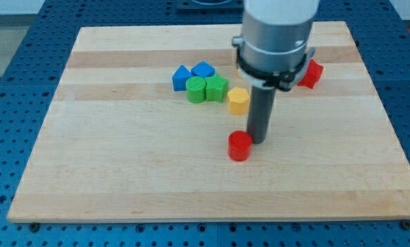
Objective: Move the red circle to the bottom center of the board
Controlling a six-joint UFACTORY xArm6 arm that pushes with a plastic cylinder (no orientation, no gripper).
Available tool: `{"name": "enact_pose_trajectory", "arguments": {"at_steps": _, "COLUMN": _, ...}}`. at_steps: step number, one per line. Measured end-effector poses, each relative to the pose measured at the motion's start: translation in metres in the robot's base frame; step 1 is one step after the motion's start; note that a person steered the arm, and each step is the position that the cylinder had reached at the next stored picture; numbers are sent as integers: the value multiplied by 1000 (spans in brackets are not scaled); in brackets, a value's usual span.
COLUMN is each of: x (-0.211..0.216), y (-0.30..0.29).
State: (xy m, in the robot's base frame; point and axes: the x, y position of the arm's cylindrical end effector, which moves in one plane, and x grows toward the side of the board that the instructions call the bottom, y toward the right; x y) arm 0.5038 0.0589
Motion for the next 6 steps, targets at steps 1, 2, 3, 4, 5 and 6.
{"name": "enact_pose_trajectory", "arguments": {"at_steps": 1, "x": -6, "y": 0}}
{"name": "enact_pose_trajectory", "arguments": {"at_steps": 2, "x": -31, "y": -6}}
{"name": "enact_pose_trajectory", "arguments": {"at_steps": 3, "x": -25, "y": -32}}
{"name": "enact_pose_trajectory", "arguments": {"at_steps": 4, "x": 19, "y": -33}}
{"name": "enact_pose_trajectory", "arguments": {"at_steps": 5, "x": 49, "y": -33}}
{"name": "enact_pose_trajectory", "arguments": {"at_steps": 6, "x": 39, "y": -33}}
